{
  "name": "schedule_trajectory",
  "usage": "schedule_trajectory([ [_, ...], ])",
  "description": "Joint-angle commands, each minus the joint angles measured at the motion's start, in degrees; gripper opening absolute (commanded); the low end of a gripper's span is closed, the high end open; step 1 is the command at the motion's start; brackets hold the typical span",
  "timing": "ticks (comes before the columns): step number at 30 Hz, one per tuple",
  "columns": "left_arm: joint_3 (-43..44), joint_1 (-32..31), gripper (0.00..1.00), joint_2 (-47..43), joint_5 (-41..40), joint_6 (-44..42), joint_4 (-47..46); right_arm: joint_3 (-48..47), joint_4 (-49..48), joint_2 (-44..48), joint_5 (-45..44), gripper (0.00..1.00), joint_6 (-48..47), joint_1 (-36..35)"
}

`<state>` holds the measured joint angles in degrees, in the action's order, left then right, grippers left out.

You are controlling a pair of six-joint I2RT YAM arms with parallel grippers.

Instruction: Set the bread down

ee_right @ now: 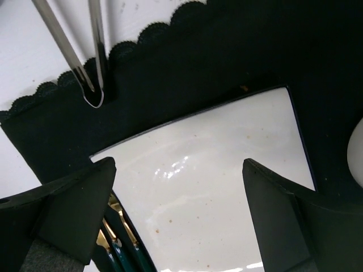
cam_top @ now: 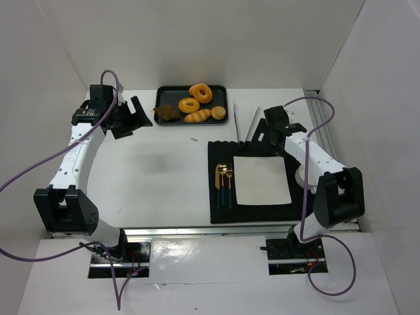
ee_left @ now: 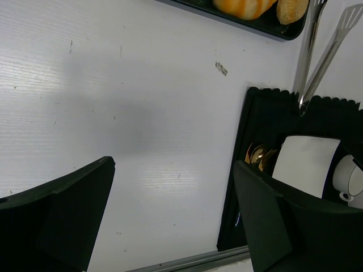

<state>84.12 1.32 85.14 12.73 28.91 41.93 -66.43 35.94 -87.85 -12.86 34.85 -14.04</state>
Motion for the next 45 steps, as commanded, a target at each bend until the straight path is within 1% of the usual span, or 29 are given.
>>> schedule_trajectory([
  [1,1.9,-0.2,0.99,0.3,0.5,0.8,-0.8,-3.2,-7.1,-2.2,-1.4,1.00,-4.4,-0.9],
  [4,1.9,-0.2,0.99,0.3,1.0,0.3,-0.8,-6.3,-9.4,-7.4,-0.1,1.00,-8.6,-0.9],
  [5,1.9,-0.2,0.99,0.3,1.0,0.3,-0.8,-6.9,-10.5,-8.6,2.5,1.00,-10.2,-0.9],
  [8,2.5,-0.2,0.99,0.9,1.0,0.3,-0.8,-10.6,-12.6,-13.5,6.1,1.00,-14.1,-0.9],
  [10,2.5,-0.2,0.99,0.9,1.0,-0.2,-0.8,-13.4,-14.5,-15.6,7.3,1.00,-16.6,-1.5],
  [11,2.5,-0.2,0.99,1.4,1.0,-0.3,-0.3,-14.4,-14.5,-18.2,8.1,1.00,-17.4,-1.5],
  [12,2.5,-0.2,0.99,1.4,1.0,-0.3,-0.3,-17.2,-14.5,-19.7,8.7,1.00,-18.1,-2.0],
  [15,3.1,-0.2,0.99,2.0,1.0,-0.3,-0.3,-20.8,-13.4,-25.4,6.0,1.00,-18.9,-2.6],
  [20,5.0,-0.2,0.99,3.4,1.0,-0.8,1.0,-25.2,-13.9,-31.7,7.3,1.00,-20.6,-2.6],
  [24,5.0,-0.2,0.99,3.4,-0.3,-1.3,1.0,-27.4,-15.8,-37.1,4.0,1.00,-20.6,-2.6],
  [26,5.0,-0.2,0.99,4.8,-0.3,-1.3,1.0,-28.1,-18.1,-38.3,1.1,1.00,-19.9,-2.6],
  [29,5.0,-0.2,0.99,6.1,-0.3,-1.3,1.0,-29.0,-21.6,-39.8,-1.0,0.95,-18.2,-2.6],
  [32,5.5,-0.2,0.99,6.1,0.3,-1.3,1.0,-32.0,-21.6,-43.1,-4.3,0.91,-17.6,-2.6],
  [34,5.5,-0.2,0.99,6.7,-0.2,-1.3,1.0,-35.6,-20.9,-45.7,-6.3,0.87,-17.6,-3.1],
  [35,5.5,-0.2,0.99,6.7,-0.3,-1.8,1.0,-38.1,-20.0,-46.5,-7.1,0.82,-17.0,-3.1],
  [38,6.1,-0.2,0.99,7.8,-0.8,-1.8,1.0,-41.4,-17.8,-48.6,-8.3,0.74,-15.5,-3.1],
  [39,6.1,-0.2,0.99,7.8,-0.8,-1.8,1.0,-42.9,-16.4,-48.6,-8.3,0.68,-15.5,-3.1],
  [41,6.1,-0.2,0.99,7.8,-0.8,-1.8,1.0,-46.8,-13.1,-48.6,-8.9,0.62,-14.8,-3.1],
  [42,6.1,-0.2,0.99,7.8,-0.8,-1.8,1.0,-48.2,-12.0,-48.6,-8.9,0.60,-14.2,-3.1],
  [45,6.1,-0.2,0.99,8.3,-0.8,-1.8,1.0,-52.4,-8.5,-47.0,-6.8,0.59,-14.2,-2.3],
])
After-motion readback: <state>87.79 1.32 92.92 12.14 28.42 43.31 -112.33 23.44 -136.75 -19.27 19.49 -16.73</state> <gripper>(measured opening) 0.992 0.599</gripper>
